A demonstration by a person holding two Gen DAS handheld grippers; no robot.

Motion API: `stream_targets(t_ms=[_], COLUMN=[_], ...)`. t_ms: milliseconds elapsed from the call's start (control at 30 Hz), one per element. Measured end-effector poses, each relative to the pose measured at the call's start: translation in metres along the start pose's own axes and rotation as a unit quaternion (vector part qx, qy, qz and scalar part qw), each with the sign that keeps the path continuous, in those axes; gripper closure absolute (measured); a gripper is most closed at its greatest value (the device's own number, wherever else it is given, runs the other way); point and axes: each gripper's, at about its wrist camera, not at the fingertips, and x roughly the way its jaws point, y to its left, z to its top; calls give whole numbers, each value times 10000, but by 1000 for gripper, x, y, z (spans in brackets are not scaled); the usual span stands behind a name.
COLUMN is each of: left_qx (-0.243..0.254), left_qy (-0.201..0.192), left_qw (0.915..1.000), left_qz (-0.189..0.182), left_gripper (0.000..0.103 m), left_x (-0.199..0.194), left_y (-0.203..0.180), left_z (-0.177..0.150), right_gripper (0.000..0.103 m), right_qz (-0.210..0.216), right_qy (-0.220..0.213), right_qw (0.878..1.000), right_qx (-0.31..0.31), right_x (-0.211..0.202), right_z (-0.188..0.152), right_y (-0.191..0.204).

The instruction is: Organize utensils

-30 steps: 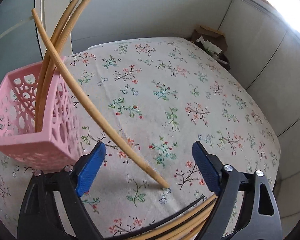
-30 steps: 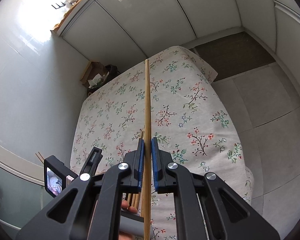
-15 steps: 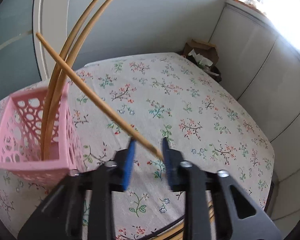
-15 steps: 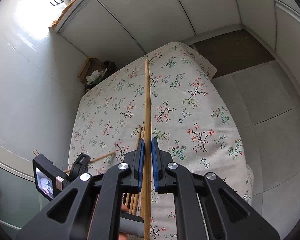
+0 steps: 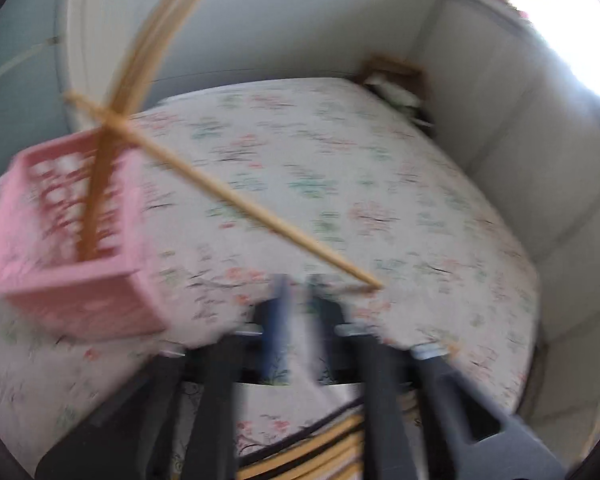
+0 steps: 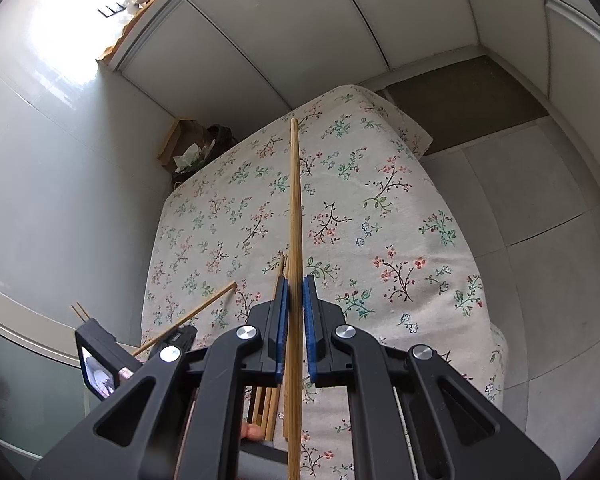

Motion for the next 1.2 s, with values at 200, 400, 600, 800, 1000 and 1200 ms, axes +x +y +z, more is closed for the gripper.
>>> stream_targets(t_ms=[200,400,600,800,1000,1200], left_qx=[33,-253,-650,-757,-881,-896], left_qy=[-555,-371,-489,-466,-453,-468], left_qw=[9984,9988,9966,9960,9949,9946], left_qz=[98,169,96,0,-164,-253], left_gripper=[26,25,31,51,56,87], left_x=[-5,12,18,24,27,29], left_y=[-15,-10,-2,2,3,3], left_z=[8,10,21,27,28,28], right_gripper=[95,95,95,95,95,95], right_qz=[-41,-109,-117,-69,-164,-170], right_qy=[10,55,86,203,138,115], right_qw=[10000,9999,9999,9998,9994,9996], right_qx=[-22,26,-7,-48,-259,-175], right_x=[-1,4,9,22,21,19], right_z=[0,-1,0,-3,-2,0], right_y=[-2,-6,-6,-10,-5,-8])
